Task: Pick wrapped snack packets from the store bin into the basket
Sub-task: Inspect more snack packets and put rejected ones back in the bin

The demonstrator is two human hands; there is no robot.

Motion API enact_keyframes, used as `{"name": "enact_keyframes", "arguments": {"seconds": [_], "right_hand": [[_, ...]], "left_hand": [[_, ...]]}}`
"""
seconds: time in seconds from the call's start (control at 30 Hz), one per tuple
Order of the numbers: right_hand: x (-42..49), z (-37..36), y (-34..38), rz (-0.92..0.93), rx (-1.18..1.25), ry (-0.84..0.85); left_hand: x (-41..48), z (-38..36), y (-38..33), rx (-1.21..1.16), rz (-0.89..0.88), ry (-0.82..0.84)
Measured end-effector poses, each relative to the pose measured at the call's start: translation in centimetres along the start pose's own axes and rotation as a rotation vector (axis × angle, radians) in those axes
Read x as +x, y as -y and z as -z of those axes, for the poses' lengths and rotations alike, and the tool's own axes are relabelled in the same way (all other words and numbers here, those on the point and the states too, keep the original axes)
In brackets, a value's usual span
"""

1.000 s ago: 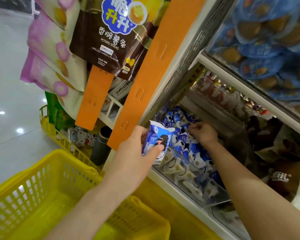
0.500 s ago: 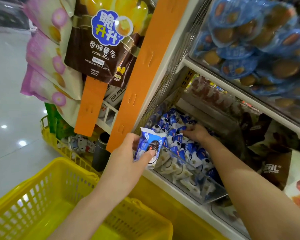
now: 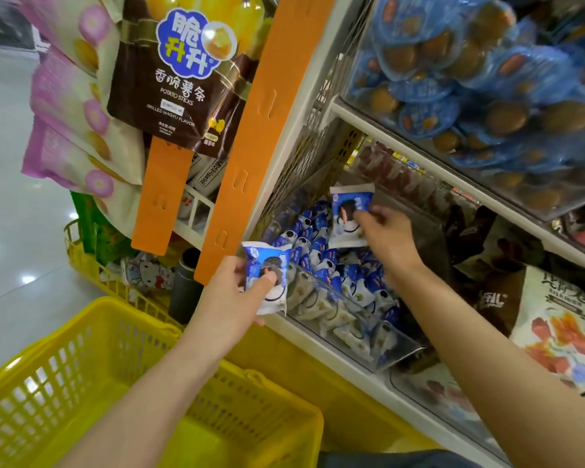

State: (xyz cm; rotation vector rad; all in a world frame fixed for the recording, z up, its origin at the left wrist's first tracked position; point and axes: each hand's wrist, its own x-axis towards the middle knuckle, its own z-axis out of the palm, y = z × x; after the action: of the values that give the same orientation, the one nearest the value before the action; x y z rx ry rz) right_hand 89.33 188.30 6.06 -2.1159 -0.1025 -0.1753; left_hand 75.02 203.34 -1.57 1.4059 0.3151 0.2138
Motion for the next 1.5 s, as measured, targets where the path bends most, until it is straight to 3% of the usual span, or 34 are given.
{"name": "enact_keyframes", "arguments": {"seconds": [0.13, 0.3, 0.4, 0.53, 0.8, 1.03, 1.1, 1.17, 1.27, 1.33, 1.4, 1.5], "right_hand": [[-6.1, 0.1, 0.6, 0.013, 0.134, 0.299], [-11.7, -2.1, -0.3, 0.069, 0.263, 0.559], [-12.1, -2.9, -0.5, 0.041, 0.325, 0.516], [-11.8, -2.6, -0.8, 0.186, 0.232, 0.496], [-11.6, -2.9, -1.1, 0.240, 0.180, 0.329], [-10.7, -1.1, -0.5, 0.255, 0.220, 0.517], [-10.1, -0.6, -0.6, 0.214, 0.247, 0.462], [-8.5, -0.3, -0.7, 0.124, 0.253, 0.296], [-4.0, 0.0, -1.1, 0.023, 0.148, 0.016], [-0.8, -0.2, -1.3, -0.014, 0.056, -0.079], [1.8, -0.6, -1.7, -0.014, -0.150, -0.112], [3.9, -1.1, -2.9, 0.010, -0.476, -0.029]], "left_hand": [[-0.2, 0.2, -0.6, -0.160, 0.155, -0.061], [-1.6, -0.2, -1.3, -0.338, 0.247, 0.093], [-1.7, -0.6, -2.0, -0.266, 0.205, 0.110], [-2.3, -0.5, -1.5, -0.054, 0.063, 0.108], [-2.0, -0.3, -1.4, -0.072, 0.027, 0.127], [-2.5, 0.8, -2.5, 0.022, 0.002, 0.300], [-2.6, 1.0, -2.4, 0.005, 0.016, 0.278], [-2.4, 1.2, -2.4, -0.030, 0.056, 0.214], [-1.9, 1.2, -2.4, -0.064, 0.135, 0.146], [-1.6, 1.1, -2.3, -0.085, 0.166, 0.131], [-1.4, 1.0, -2.3, -0.085, 0.170, 0.123], [-1.2, 1.2, -2.3, -0.099, 0.166, 0.099]]}}
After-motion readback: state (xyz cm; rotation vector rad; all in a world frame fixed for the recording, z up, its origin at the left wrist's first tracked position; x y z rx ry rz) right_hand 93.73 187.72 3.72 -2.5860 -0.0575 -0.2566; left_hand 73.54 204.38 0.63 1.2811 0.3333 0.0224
